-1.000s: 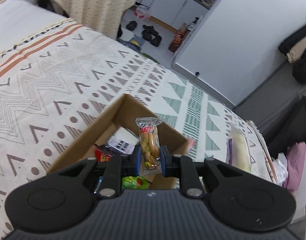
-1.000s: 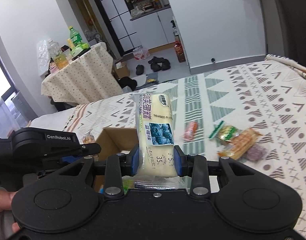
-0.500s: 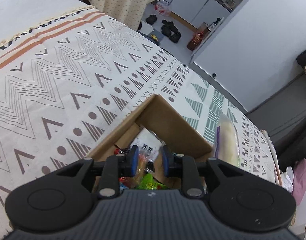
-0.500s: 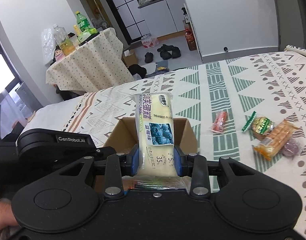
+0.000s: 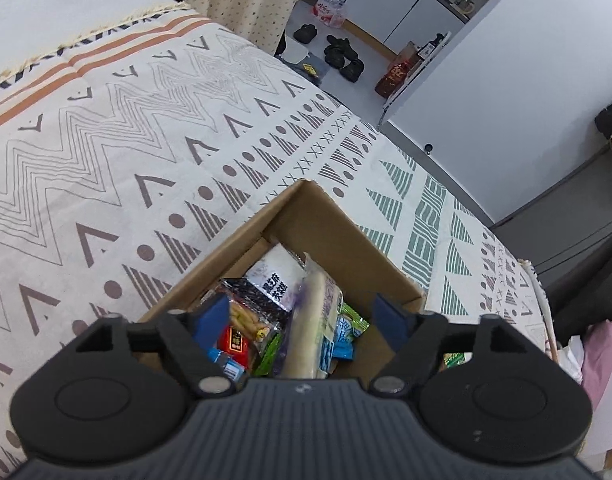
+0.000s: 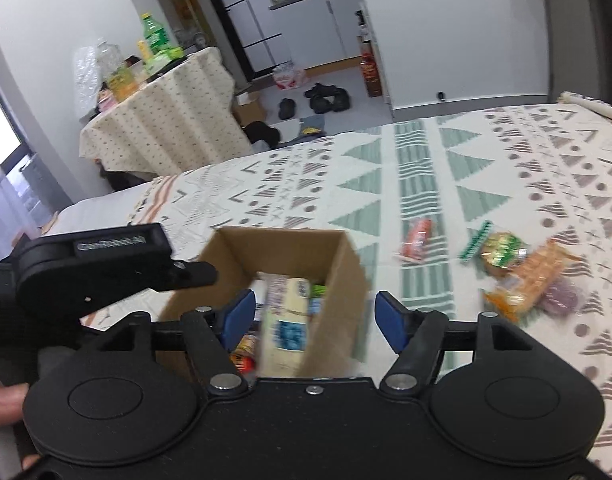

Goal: Organize snacks
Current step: 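Carry both snacks into the cardboard box and open both tools, then move both tools back over the remaining snacks toward the bread roll and purple candy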

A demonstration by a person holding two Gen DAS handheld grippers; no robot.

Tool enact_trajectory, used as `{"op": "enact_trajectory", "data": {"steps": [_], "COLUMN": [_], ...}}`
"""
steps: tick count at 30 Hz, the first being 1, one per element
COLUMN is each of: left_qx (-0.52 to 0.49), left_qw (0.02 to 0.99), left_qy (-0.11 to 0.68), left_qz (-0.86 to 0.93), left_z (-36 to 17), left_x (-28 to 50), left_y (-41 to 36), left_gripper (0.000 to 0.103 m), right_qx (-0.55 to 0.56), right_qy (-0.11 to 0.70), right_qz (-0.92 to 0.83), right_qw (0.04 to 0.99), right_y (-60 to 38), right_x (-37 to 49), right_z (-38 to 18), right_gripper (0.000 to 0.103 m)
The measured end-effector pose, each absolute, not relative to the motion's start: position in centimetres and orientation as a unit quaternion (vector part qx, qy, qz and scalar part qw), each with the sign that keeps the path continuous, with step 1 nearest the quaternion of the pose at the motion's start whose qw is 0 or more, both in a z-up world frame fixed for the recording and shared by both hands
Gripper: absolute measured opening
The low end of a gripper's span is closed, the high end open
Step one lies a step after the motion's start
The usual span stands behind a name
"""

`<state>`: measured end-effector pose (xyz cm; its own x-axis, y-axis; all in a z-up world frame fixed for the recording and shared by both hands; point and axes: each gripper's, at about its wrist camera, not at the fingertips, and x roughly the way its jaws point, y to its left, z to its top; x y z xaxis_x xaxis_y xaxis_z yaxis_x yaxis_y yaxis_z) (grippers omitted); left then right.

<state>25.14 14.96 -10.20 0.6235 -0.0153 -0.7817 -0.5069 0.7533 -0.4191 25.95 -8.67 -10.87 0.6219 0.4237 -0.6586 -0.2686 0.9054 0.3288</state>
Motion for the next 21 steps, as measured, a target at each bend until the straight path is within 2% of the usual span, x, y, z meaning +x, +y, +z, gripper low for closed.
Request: {"op": "enact_trajectory", "data": {"steps": [4, 7, 17, 21], "left_qx": [-0.318, -0.310, -0.233, -0.218], "left_qw": [0.846, 0.849, 0.873, 0.881], "left_qy": [0.408, 0.410, 0.423, 0.416], "left_qz": [0.130, 0.121, 0.069, 0.062], "left_z": [-9.9, -9.6, -8.9, -8.7], "left_x": [25.1, 25.1, 25.7, 25.7], "left_y": [13.9, 12.9, 8.0, 6.8], "left_gripper": [0.091, 0.095, 0.095, 0.096], "right_qx": [0.109, 0.131, 0.132, 0.133], "right_qy": [0.389, 0.389, 0.371, 0.370], "right_qz": [0.176, 0.170, 0.147, 0.137], "right_qw": [0.898, 0.896, 0.907, 0.909], "right_y": [-10.5, -12.2, -16.5, -18.4], "right_x": [25.7, 25.5, 24.7, 24.4], "right_z": [-11.0, -11.0, -10.6, -10.8], "right_gripper": [0.072, 0.079, 0.097, 0.100]}}
